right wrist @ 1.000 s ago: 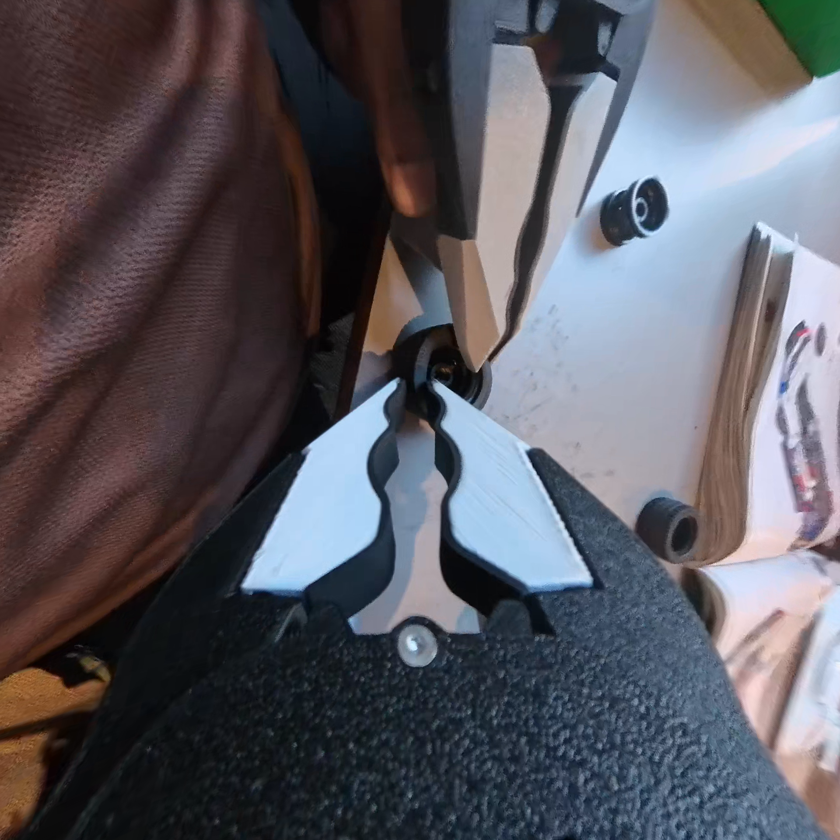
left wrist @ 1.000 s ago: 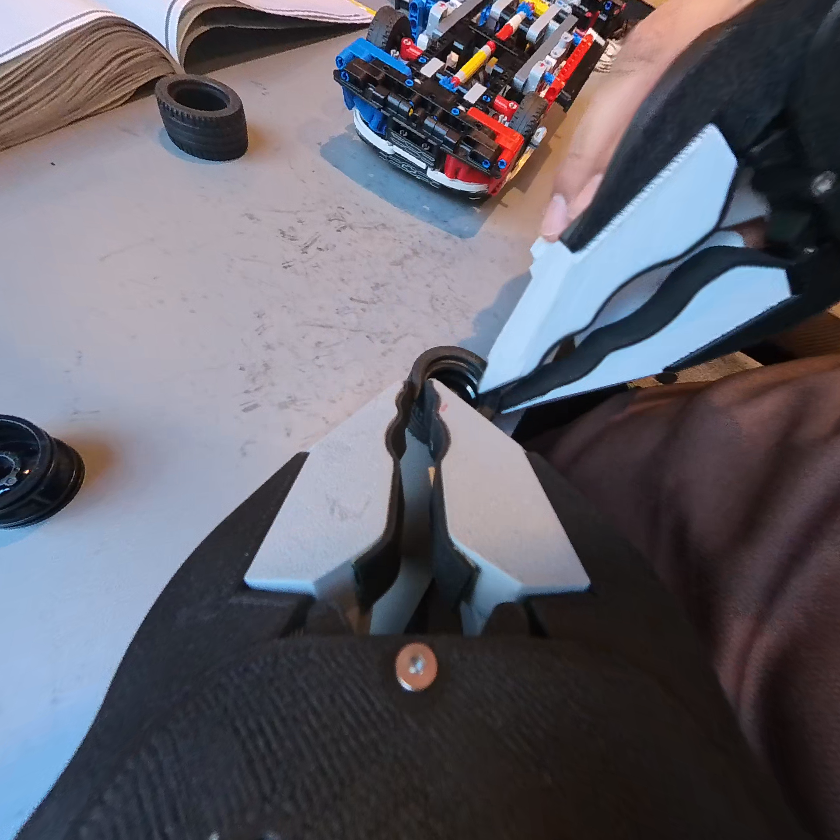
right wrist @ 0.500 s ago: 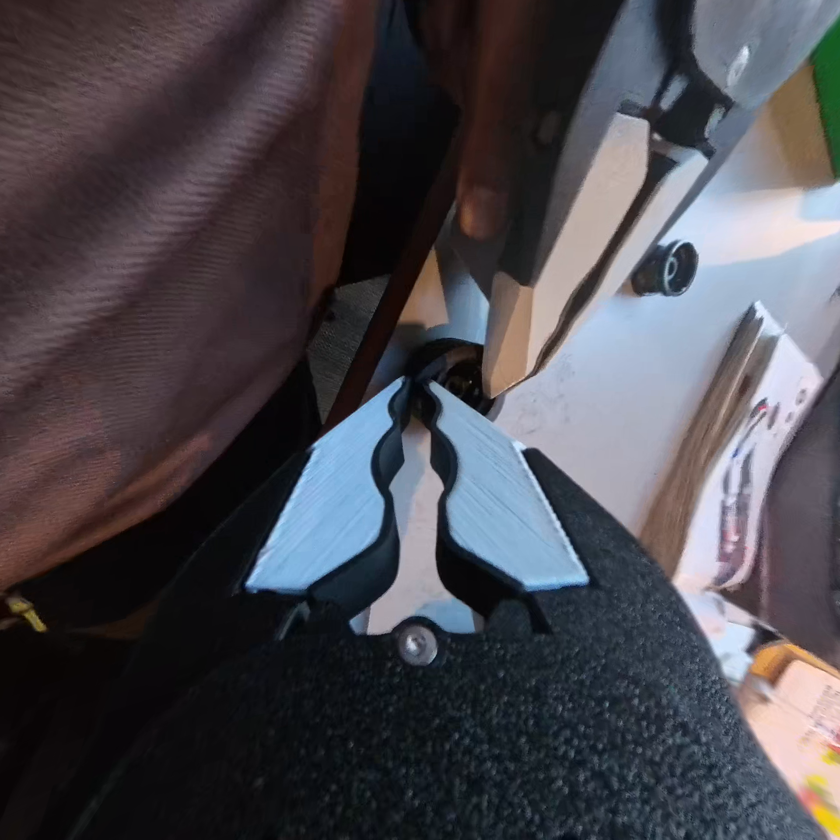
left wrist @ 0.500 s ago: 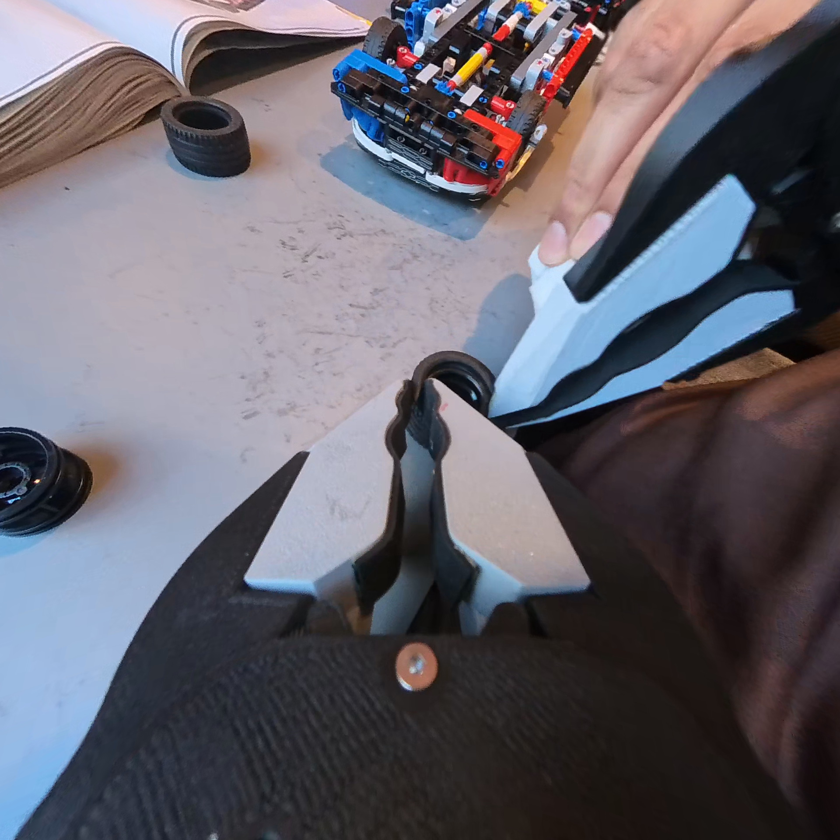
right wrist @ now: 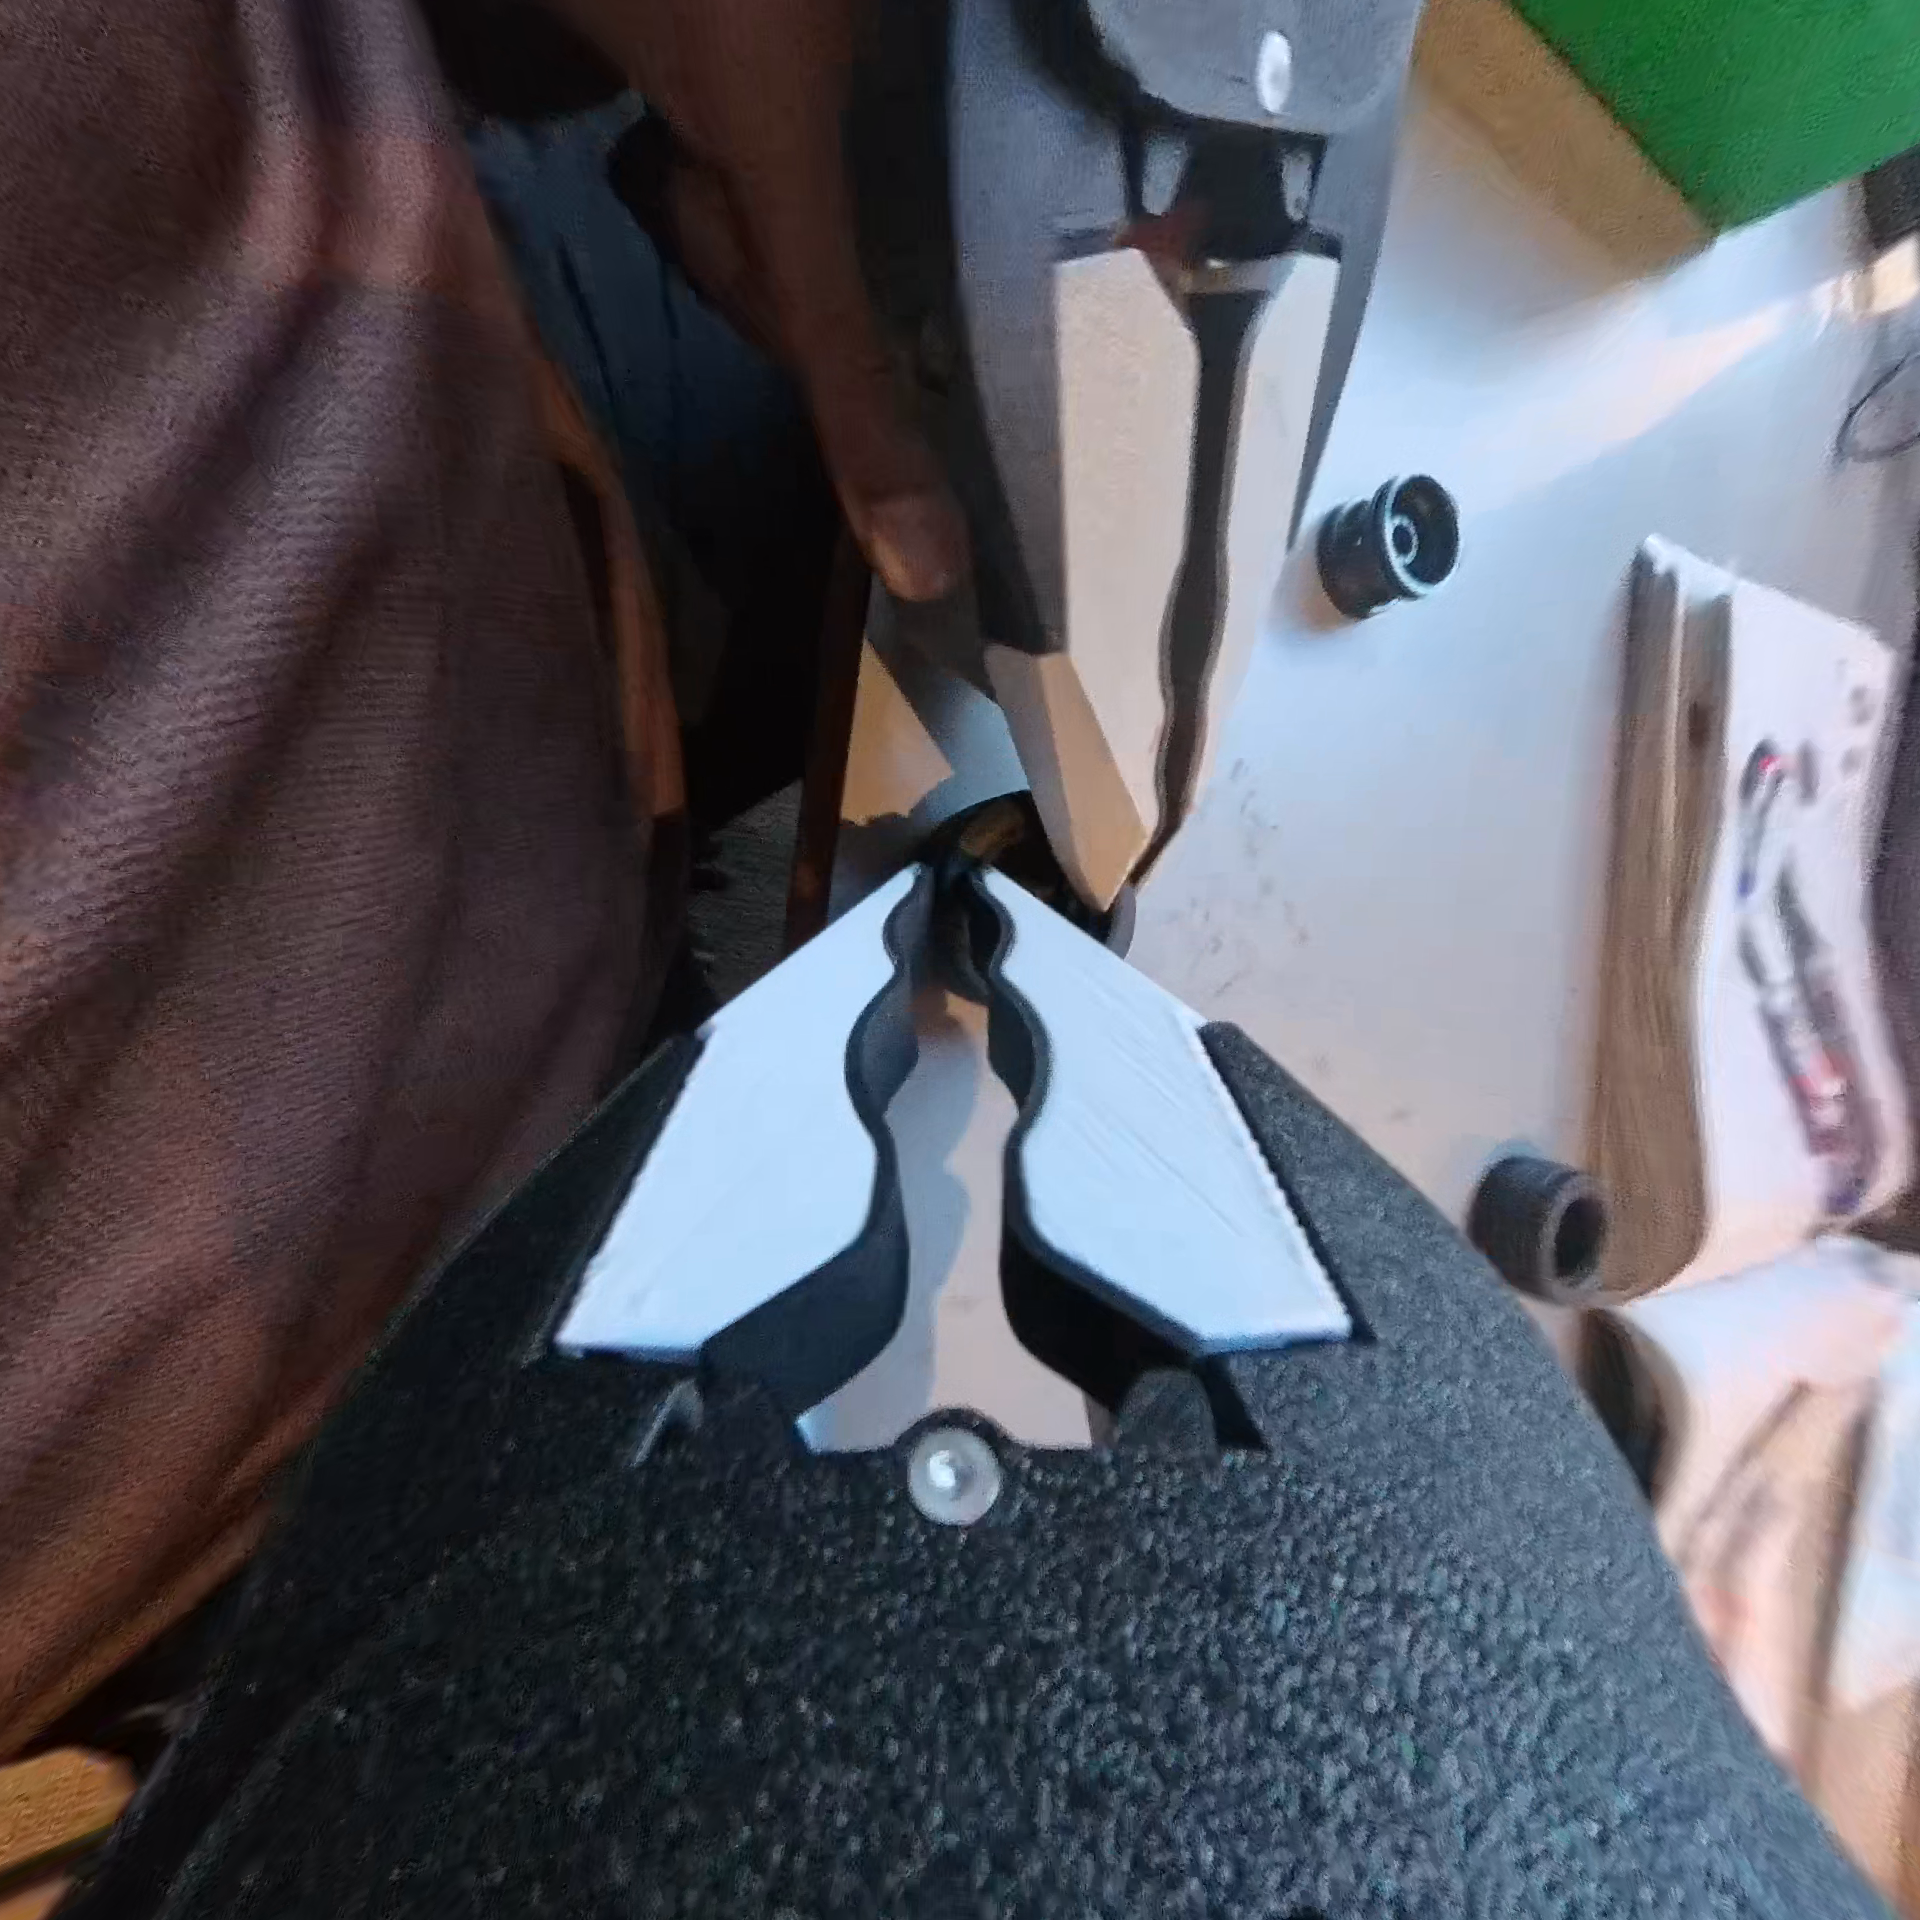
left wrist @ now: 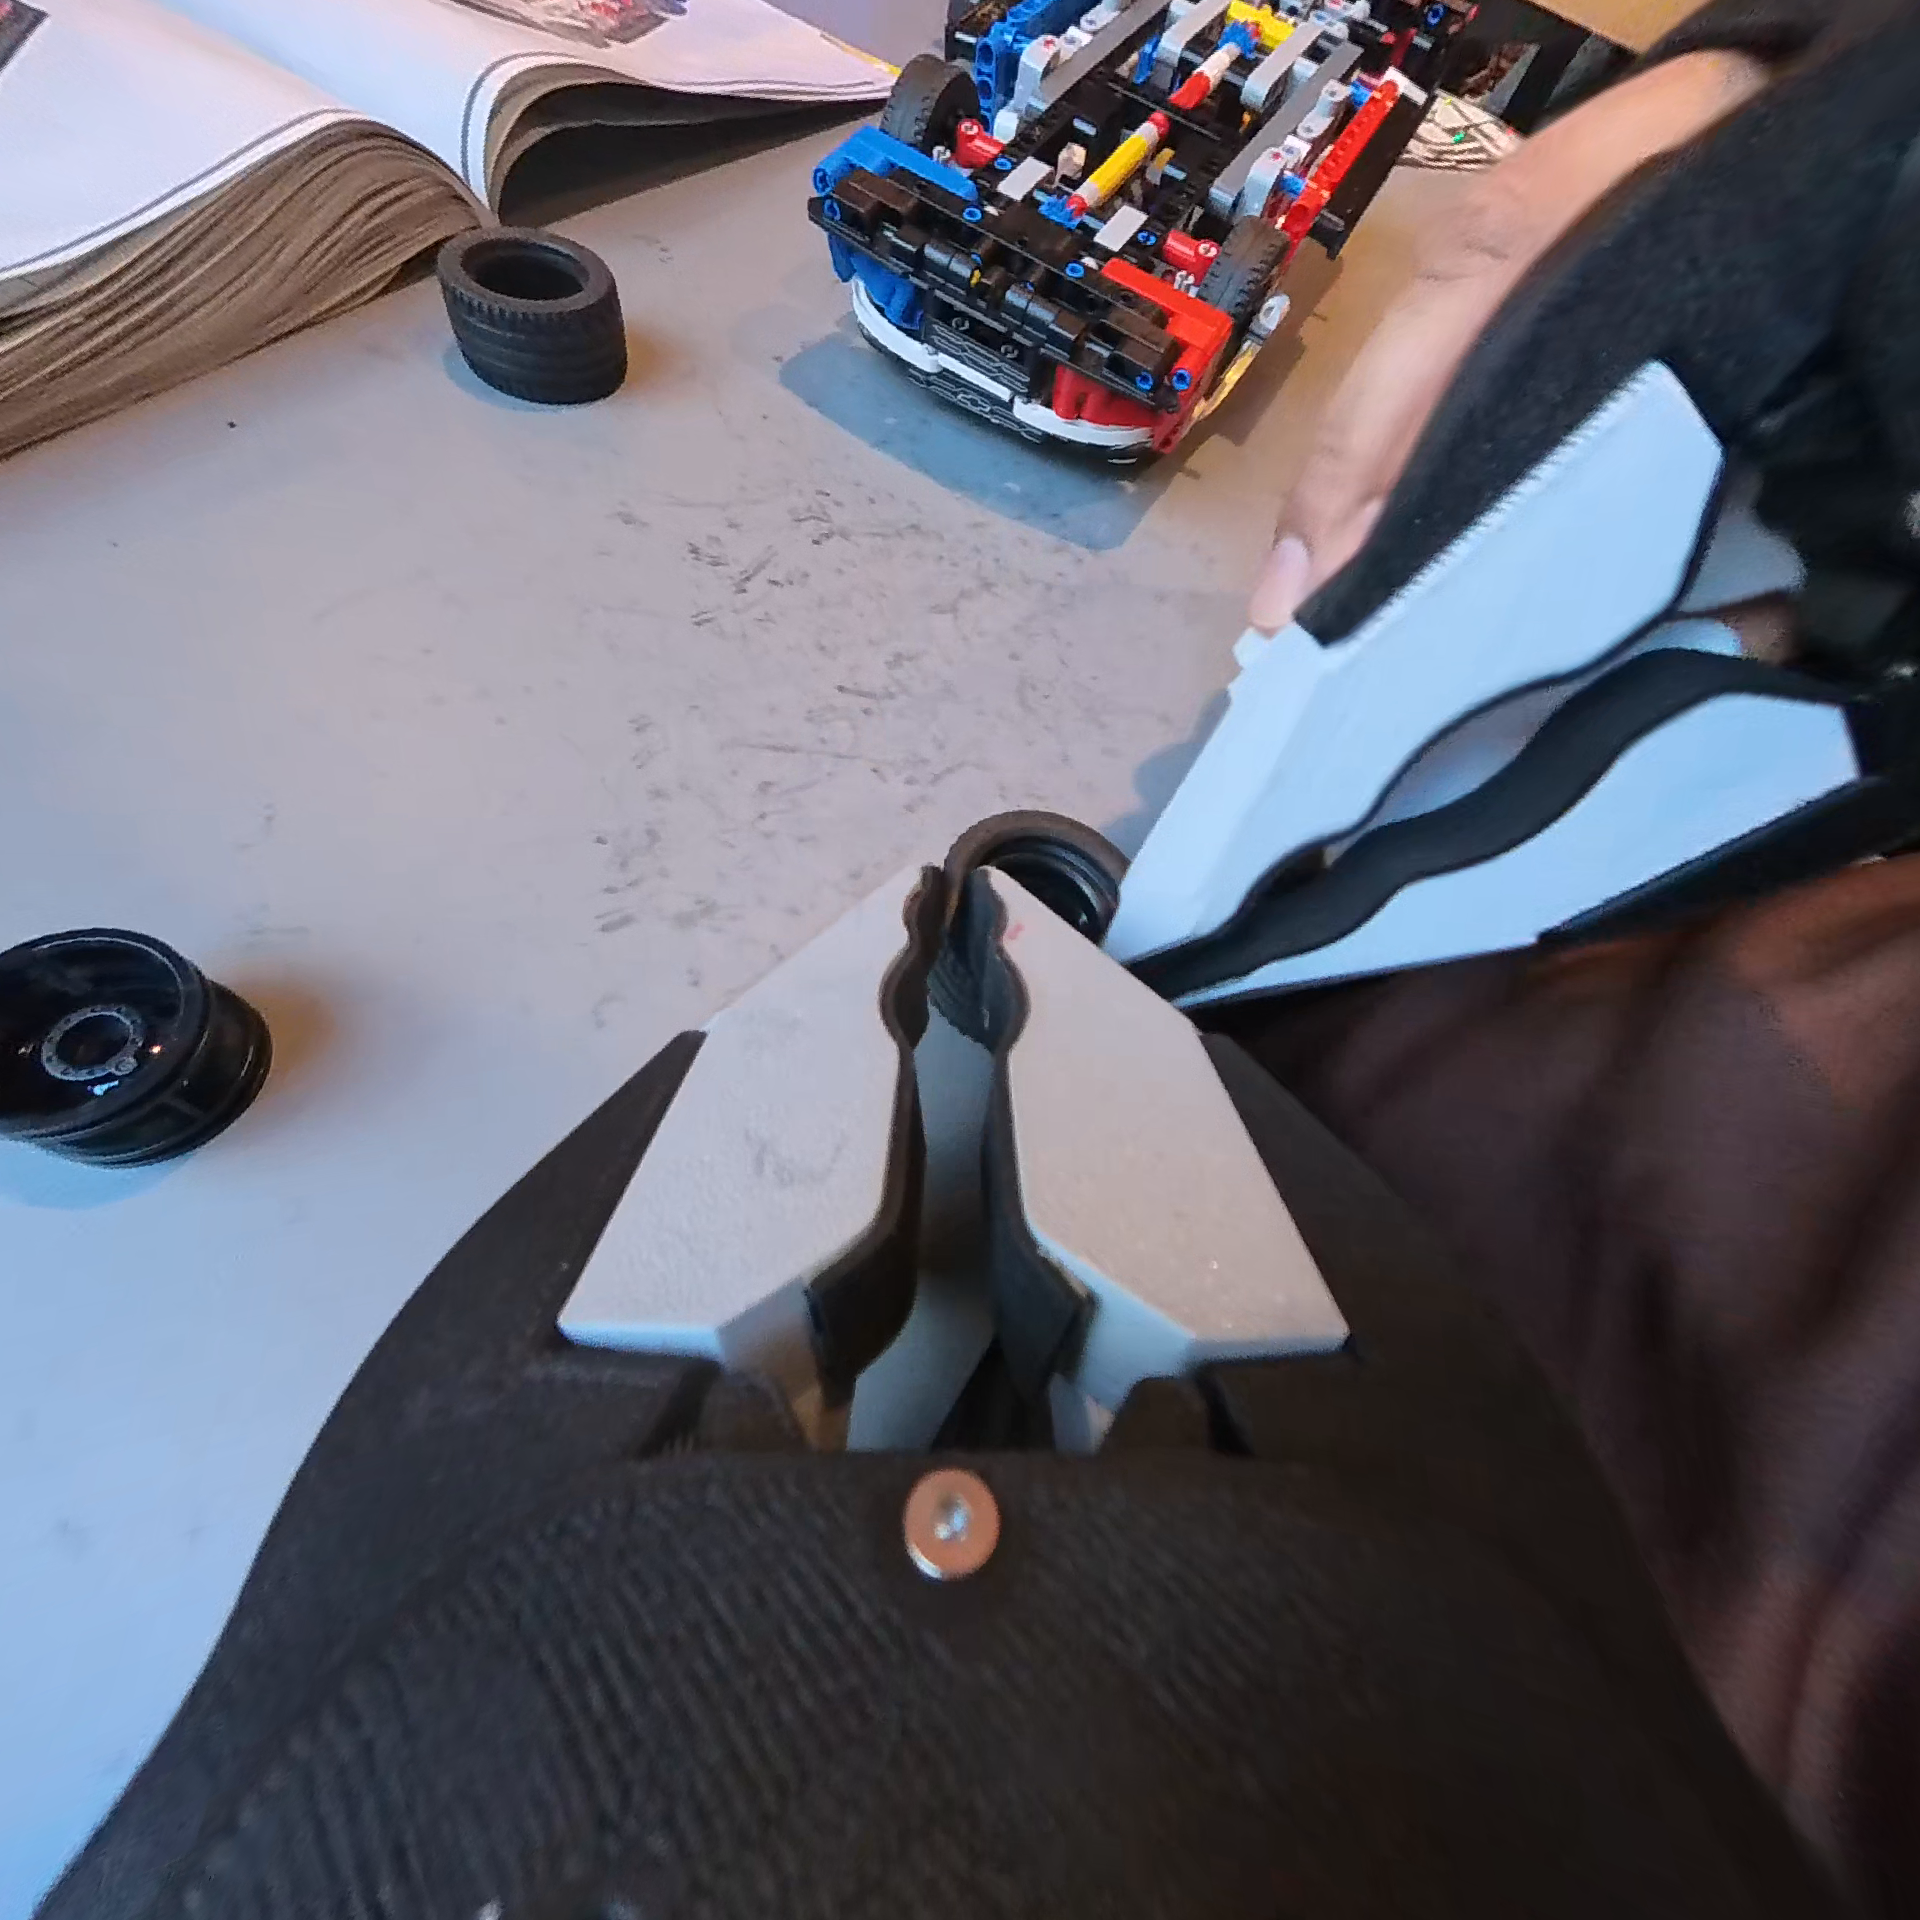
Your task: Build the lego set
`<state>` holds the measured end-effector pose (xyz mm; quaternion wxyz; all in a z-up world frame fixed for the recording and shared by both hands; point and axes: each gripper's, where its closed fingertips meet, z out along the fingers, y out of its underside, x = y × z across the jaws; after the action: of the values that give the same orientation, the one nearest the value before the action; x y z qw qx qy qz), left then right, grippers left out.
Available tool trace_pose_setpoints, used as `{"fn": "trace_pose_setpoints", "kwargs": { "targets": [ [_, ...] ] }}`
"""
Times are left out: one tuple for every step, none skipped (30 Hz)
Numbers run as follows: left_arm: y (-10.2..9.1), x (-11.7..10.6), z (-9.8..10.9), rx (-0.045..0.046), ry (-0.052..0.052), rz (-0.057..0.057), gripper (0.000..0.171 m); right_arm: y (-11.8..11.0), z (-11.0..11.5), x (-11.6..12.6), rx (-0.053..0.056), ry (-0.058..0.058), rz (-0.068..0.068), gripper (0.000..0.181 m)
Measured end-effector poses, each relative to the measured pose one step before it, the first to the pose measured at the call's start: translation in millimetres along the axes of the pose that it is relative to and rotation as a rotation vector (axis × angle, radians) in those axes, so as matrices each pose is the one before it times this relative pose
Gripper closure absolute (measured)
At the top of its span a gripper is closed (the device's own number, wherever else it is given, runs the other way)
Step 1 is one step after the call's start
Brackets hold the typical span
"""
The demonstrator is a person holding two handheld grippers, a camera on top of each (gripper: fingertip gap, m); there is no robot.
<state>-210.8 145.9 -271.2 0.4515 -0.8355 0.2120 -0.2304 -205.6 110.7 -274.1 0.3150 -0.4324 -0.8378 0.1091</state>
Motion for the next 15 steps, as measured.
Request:
{"fn": "trace_pose_setpoints", "kwargs": {
  "targets": [
    [-0.13, 0.0, 0.01, 0.00134, -0.0025, 0.003, 0.168, 0.05, 0.29, -0.01, -0.0129, 0.0365, -0.0895, 0.18],
    [-0.01, -0.04, -0.02, -0.00206, 0.0058, -0.0023, 0.169, 0.05, 0.31, -0.33, -0.0294, 0.0325, -0.1088, 0.181],
    [0.01, 0.1, -0.07, -0.00314, 0.013, -0.0102, 0.169, 0.67, 1.26, -2.81, -0.0294, -0.0106, -0.0625, 0.181],
    [-0.18, -0.05, 0.05, -0.00077, 0.007, -0.005, 0.169, -0.52, 1.09, -1.16, -0.0002, -0.0191, -0.0186, 0.181],
    [0.06, -0.11, -0.05, 0.00127, -0.0007, 0.0022, 0.169, 0.36, 0.44, 0.23, 0.0073, -0.0154, -0.0214, 0.181],
    [-0.07, -0.17, -0.08, 0.00169, -0.0046, 0.0029, 0.169, 0.01, 0.82, -0.07, 0.0077, -0.0181, 0.0036, 0.181],
    [0.07, -0.31, -0.27, 0.0017, -0.0047, 0.0, 0.169, -0.02, 1.22, -0.33, 0.0183, -0.0272, 0.0468, 0.181],
    [0.32, -0.8, -0.86, 0.00068, -0.0023, -0.0058, 0.169, -0.02, 0.11, -0.54, 0.0367, -0.0441, 0.0977, 0.181],
    [0.73, -1.02, -1.67, -0.00104, 0.0051, -0.0197, 0.169, 0.88, -0.99, -0.79, 0.0412, -0.058, 0.1237, 0.181],
    [1.35, -1.14, -2.83, -0.0023, 0.0126, -0.0195, 0.169, 1.07, -1.53, -0.23, 0.0419, -0.0563, 0.1294, 0.181],
    [1.49, -0.94, -3.05, -0.00313, 0.0102, -0.0094, 0.169, 0.13, -1.04, -0.37, 0.0422, -0.043, 0.1153, 0.181],
    [1.32, -0.14, -2.1, -0.00172, 0.0118, -0.0087, 0.169, 0.24, -0.04, -0.73, 0.0407, -0.0286, 0.088, 0.181],
    [0.6, 0.15, -0.76, -0.00038, 0.0117, -0.0137, 0.169, 0.17, -0.08, -0.35, 0.0384, -0.0205, 0.0656, 0.181],
    [0.04, -0.02, 0.1, -0.00386, 0.0078, -0.0095, 0.169, 0.12, -0.2, -0.01, 0.0326, -0.0133, 0.0611, 0.181],
    [-0.21, -0.01, 0.51, -0.00164, 0.0079, -0.0143, 0.169, 0.43, -0.34, 0.16, 0.0286, -0.0151, 0.0712, 0.181]
  ]
}}
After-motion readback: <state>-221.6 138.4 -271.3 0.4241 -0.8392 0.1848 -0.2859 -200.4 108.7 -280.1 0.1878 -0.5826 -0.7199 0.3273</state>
